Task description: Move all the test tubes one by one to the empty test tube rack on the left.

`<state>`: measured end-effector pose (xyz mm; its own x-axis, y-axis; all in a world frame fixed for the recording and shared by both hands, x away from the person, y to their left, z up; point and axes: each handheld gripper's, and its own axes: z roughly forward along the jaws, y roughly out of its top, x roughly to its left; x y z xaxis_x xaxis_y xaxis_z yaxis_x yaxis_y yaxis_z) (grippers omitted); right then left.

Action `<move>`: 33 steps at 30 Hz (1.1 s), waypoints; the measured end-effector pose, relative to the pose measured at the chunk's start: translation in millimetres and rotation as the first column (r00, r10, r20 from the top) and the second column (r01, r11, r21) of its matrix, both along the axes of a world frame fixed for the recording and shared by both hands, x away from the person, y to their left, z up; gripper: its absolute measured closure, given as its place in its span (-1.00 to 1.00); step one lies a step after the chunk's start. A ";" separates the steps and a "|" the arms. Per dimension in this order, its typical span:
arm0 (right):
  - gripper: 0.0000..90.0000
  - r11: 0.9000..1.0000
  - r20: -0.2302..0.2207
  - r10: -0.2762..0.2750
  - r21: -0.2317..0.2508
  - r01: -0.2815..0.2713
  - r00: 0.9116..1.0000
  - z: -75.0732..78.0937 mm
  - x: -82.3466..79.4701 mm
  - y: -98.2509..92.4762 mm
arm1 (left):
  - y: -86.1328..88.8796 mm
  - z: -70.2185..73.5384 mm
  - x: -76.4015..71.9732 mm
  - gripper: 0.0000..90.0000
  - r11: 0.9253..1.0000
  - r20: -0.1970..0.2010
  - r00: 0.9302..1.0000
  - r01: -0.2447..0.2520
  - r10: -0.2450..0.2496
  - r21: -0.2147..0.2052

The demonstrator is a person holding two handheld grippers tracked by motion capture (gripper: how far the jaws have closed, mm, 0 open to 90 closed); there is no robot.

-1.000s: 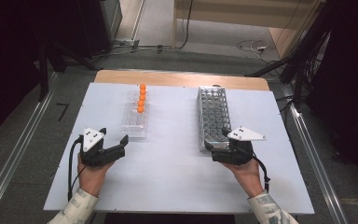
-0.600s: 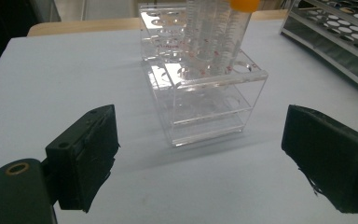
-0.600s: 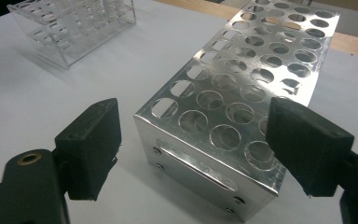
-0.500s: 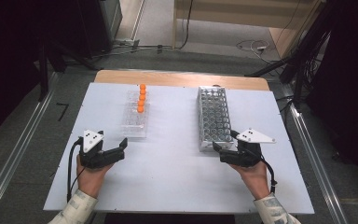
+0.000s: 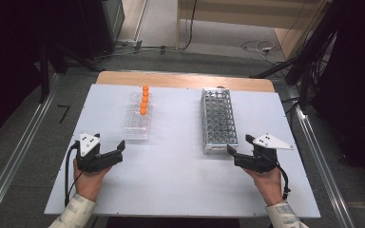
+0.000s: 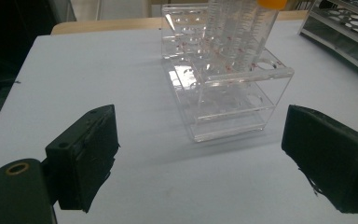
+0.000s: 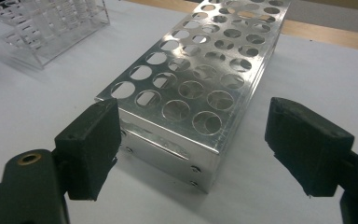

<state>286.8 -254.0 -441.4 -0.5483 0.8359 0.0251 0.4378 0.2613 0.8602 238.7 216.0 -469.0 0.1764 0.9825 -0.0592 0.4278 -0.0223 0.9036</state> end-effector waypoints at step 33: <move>-0.63 0.989 -0.018 -0.150 0.000 0.150 0.989 -12.2 -8.1 -60.4 | 20.4 -2.6 -16.4 -0.75 0.999 0.001 0.999 -0.054 0.054 0.004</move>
<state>278.7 -314.4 -453.5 -0.4166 0.9084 0.0349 0.4870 0.1906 0.8523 222.3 236.4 -471.5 0.1236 0.9908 -0.0552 0.4275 -0.0030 0.9040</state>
